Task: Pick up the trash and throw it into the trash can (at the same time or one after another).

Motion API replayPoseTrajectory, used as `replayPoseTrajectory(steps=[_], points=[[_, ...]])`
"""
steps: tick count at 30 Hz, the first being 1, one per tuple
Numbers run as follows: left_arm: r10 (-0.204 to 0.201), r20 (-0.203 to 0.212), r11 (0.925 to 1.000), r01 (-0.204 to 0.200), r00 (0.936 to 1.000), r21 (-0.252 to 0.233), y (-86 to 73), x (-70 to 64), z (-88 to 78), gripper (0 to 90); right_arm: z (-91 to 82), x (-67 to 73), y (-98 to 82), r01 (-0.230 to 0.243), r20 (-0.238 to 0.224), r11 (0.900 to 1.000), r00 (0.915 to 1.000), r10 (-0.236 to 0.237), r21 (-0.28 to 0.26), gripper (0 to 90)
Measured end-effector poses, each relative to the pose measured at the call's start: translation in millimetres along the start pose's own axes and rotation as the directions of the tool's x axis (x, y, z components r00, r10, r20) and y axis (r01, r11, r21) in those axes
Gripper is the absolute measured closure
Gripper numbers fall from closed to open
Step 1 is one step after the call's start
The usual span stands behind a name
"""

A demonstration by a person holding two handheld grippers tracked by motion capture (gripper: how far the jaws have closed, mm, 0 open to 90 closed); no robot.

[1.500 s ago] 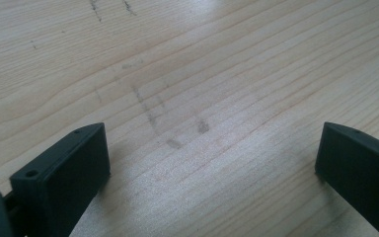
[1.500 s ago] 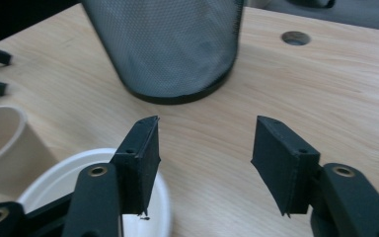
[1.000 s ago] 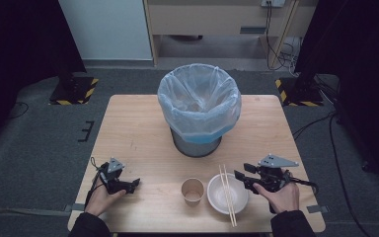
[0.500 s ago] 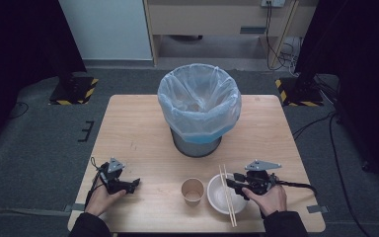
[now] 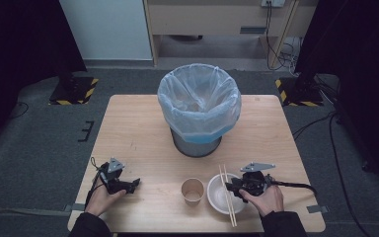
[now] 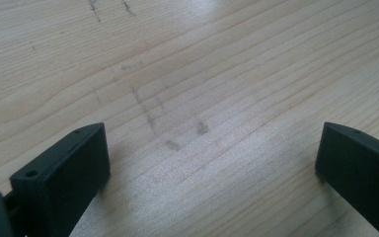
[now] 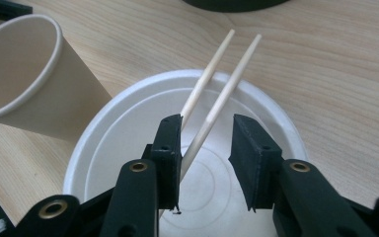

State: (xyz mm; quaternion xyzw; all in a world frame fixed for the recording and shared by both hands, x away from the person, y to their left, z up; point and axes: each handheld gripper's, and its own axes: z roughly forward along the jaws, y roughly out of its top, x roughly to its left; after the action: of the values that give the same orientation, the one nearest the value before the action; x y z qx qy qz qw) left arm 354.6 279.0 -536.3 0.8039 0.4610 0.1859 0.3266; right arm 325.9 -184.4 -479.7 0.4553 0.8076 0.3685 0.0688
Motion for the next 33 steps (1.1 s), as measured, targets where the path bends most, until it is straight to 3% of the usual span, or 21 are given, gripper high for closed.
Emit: replayPoseTrajectory(steps=[33], points=[[0.0,0.0,1.0,0.0,1.0,0.0,0.0,0.0,0.0,0.0,0.9,-2.2,1.0,-0.039,0.044,0.998,0.9983,0.037,0.056,86.0]])
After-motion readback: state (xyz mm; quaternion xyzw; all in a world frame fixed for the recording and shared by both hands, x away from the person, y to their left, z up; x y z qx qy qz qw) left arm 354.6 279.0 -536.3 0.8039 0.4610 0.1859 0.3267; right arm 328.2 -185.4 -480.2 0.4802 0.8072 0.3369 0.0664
